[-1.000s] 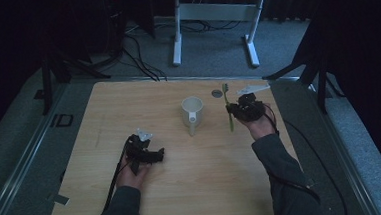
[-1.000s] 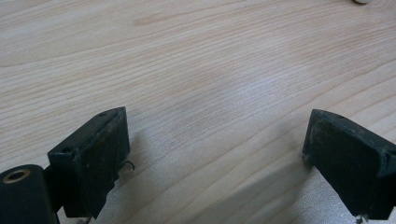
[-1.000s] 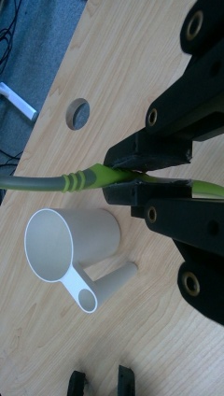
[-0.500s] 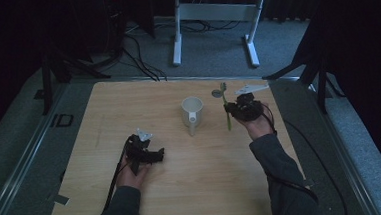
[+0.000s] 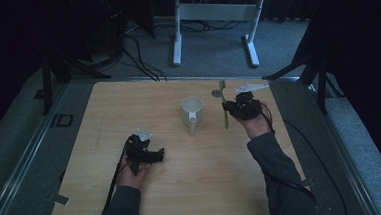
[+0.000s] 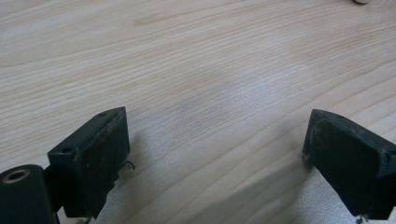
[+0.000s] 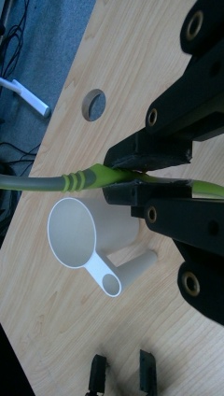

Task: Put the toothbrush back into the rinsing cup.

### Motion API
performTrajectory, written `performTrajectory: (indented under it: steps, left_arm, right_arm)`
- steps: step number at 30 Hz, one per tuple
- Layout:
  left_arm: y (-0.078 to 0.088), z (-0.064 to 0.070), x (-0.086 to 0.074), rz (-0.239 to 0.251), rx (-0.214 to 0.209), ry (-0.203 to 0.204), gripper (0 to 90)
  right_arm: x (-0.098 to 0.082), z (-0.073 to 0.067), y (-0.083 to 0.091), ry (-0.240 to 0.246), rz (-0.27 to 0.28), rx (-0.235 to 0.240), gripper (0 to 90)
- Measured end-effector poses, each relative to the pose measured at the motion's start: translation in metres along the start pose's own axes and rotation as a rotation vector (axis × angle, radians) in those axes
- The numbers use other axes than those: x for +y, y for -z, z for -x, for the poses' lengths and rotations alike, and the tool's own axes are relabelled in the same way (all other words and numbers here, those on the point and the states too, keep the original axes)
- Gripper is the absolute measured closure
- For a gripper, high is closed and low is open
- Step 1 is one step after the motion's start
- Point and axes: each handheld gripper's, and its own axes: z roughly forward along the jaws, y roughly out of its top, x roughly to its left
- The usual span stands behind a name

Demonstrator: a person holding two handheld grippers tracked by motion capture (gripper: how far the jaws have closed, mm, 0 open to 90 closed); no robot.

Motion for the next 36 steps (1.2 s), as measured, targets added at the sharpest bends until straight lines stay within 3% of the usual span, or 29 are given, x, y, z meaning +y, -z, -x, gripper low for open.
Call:
performTrajectory:
  steps: [36]
  left_arm:
    - [0.0,0.0,0.0,0.0,0.0,0.0,7.6]
  right_arm:
    - [0.0098,-0.0078,-0.002,-0.056,0.097,0.045,81.8]
